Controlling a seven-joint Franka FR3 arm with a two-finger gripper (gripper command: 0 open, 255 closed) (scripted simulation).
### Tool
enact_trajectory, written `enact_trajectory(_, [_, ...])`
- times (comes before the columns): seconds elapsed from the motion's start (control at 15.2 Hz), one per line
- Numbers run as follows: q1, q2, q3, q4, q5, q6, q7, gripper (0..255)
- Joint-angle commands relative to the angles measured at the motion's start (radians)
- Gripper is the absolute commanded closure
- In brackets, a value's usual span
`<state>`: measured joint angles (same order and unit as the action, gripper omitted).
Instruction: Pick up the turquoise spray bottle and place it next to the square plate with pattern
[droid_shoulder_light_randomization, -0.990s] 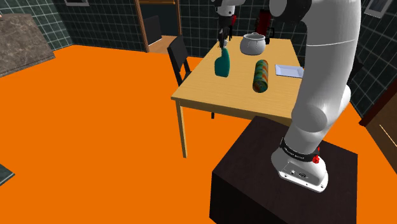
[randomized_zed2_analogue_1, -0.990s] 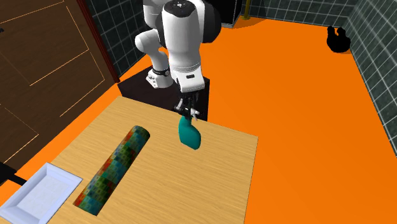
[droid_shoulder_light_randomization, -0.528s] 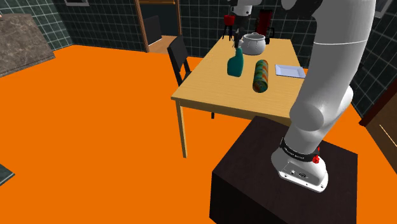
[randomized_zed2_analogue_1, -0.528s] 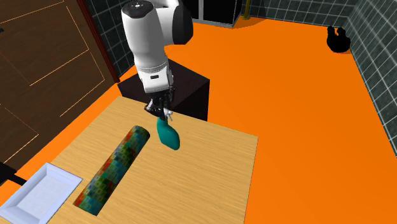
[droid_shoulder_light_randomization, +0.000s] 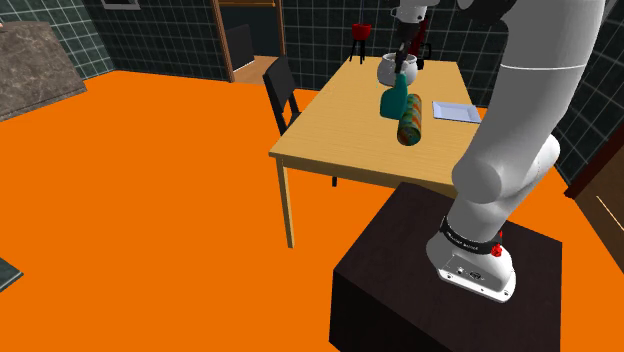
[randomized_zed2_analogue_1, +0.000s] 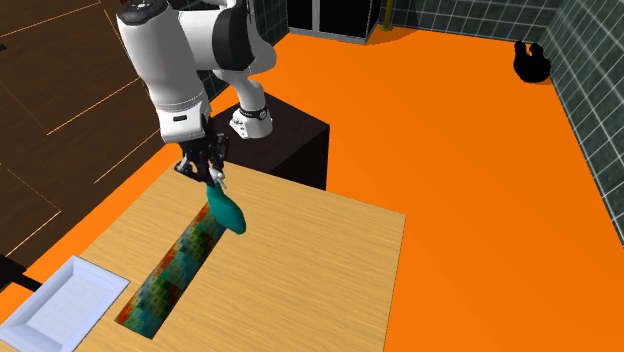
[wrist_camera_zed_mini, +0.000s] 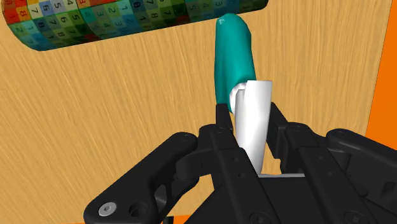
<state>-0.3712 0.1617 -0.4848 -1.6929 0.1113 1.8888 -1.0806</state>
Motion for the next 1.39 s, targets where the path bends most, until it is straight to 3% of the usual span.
enact_trajectory(0.0, [-0.031, 0.002, -0.020, -0.005, 0.008, 0.003, -0.055, 255])
enact_trajectory(0.66, [-0.186, 0.062, -0.104, 0.059, 0.064, -0.028, -0.299, 255])
enact_trajectory(1.32, [-0.403, 0.230, -0.152, 0.264, 0.177, -0.115, -0.545, 255])
